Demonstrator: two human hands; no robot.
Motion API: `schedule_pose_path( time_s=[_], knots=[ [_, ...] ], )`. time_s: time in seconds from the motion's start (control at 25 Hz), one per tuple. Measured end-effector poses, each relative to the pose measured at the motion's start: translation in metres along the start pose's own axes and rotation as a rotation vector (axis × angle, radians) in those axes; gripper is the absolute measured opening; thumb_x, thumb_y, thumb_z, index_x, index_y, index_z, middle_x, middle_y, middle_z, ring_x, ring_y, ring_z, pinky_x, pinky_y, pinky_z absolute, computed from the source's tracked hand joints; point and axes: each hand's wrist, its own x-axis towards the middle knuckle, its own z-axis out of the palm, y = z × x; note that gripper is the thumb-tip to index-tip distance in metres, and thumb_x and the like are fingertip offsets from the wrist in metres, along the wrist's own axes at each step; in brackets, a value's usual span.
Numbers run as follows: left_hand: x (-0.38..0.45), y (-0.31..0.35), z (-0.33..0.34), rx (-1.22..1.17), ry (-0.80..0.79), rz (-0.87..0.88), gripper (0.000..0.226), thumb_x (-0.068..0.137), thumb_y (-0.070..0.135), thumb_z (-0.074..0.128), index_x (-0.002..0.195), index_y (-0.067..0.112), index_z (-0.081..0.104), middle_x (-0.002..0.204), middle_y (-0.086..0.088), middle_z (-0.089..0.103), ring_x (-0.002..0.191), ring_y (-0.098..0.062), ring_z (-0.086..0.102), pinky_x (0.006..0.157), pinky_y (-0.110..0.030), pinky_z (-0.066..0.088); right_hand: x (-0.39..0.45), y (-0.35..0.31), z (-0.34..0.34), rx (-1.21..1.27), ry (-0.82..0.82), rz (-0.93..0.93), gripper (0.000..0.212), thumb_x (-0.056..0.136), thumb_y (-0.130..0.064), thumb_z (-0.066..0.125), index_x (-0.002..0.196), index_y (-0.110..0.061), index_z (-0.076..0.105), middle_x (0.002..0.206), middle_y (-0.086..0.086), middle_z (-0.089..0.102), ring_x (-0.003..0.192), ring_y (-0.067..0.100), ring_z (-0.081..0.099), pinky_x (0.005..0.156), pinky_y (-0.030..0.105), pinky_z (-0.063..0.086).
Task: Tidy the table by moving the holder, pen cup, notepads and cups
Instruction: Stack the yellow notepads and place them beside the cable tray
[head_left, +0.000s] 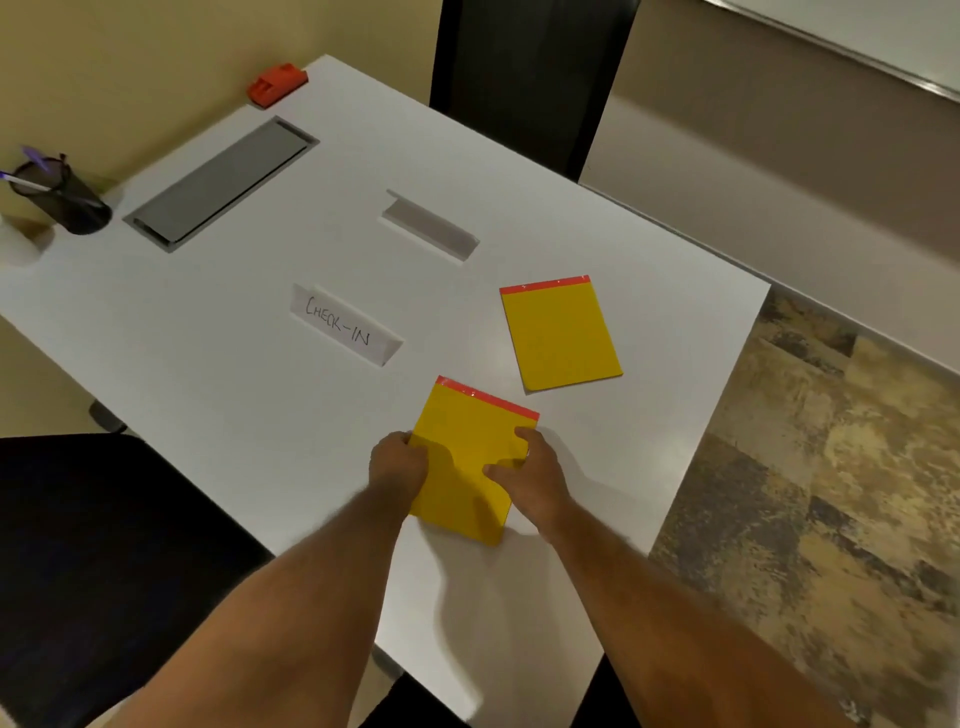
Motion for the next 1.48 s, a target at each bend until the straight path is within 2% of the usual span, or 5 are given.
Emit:
schedule_pose_path(
  time_s=[0.24, 0.44, 0.68, 1.28, 1.48],
  knots=[
    [-0.016, 0.015, 0.015, -0.561, 0.109, -0.08, 0.015, 0.102, 0.017, 0.06, 0.095, 0.021, 0.072, 0.098, -0.005, 0.072, 0.09, -0.029, 0.064, 0.069, -0.036, 0.054, 0.051, -0.012, -0.042, 0.167, 0.048, -0.171, 0.053, 0.095, -0.027, 0.078, 0.142, -0.021, 0.054, 0.121, 0.002, 0.07, 0.1, 0.018, 0.072, 0.08, 0.029, 0.057],
    [-0.007, 0.085, 0.045, -0.619, 0.216, -0.071, 0.015, 0.103, 0.017, 0.058, 0.097, 0.021, 0.072, 0.099, -0.004, 0.072, 0.09, -0.028, 0.065, 0.074, -0.038, 0.055, 0.102, -0.024, -0.089, 0.115, 0.001, -0.293, 0.044, 0.097, -0.012, 0.072, 0.139, -0.019, 0.06, 0.084, -0.014, 0.063, 0.064, -0.003, 0.059, 0.061, 0.011, 0.048],
    [0.029, 0.173, 0.106, -0.406, 0.183, 0.005, 0.023, 0.1, 0.019, 0.06, 0.122, 0.021, 0.068, 0.119, -0.004, 0.069, 0.094, -0.019, 0.064, 0.077, -0.032, 0.051, 0.178, -0.04, -0.167, 0.035, 0.048, -0.326, 0.049, 0.101, -0.017, 0.068, 0.149, -0.015, 0.057, 0.124, 0.007, 0.071, 0.103, 0.028, 0.071, 0.095, 0.044, 0.059],
    [0.063, 0.207, 0.161, 0.13, 0.112, -0.075, 0.06, 0.087, 0.034, 0.073, 0.139, 0.012, 0.056, 0.134, -0.016, 0.056, 0.119, -0.04, 0.06, 0.101, -0.055, 0.054, 0.232, -0.036, -0.204, -0.378, 0.071, -0.299, 0.028, 0.105, -0.026, 0.062, 0.123, -0.005, 0.067, 0.121, 0.016, 0.063, 0.109, 0.032, 0.065, 0.095, 0.04, 0.053],
    [0.069, 0.207, 0.163, -0.243, 0.075, -0.16, 0.047, 0.093, 0.022, 0.072, 0.134, 0.004, 0.059, 0.133, -0.016, 0.062, 0.118, -0.04, 0.062, 0.089, -0.045, 0.053, 0.226, -0.037, -0.199, -0.445, 0.095, -0.225, 0.039, 0.1, -0.035, 0.067, 0.125, -0.006, 0.064, 0.126, 0.016, 0.057, 0.116, 0.033, 0.059, 0.096, 0.041, 0.052]
  ],
)
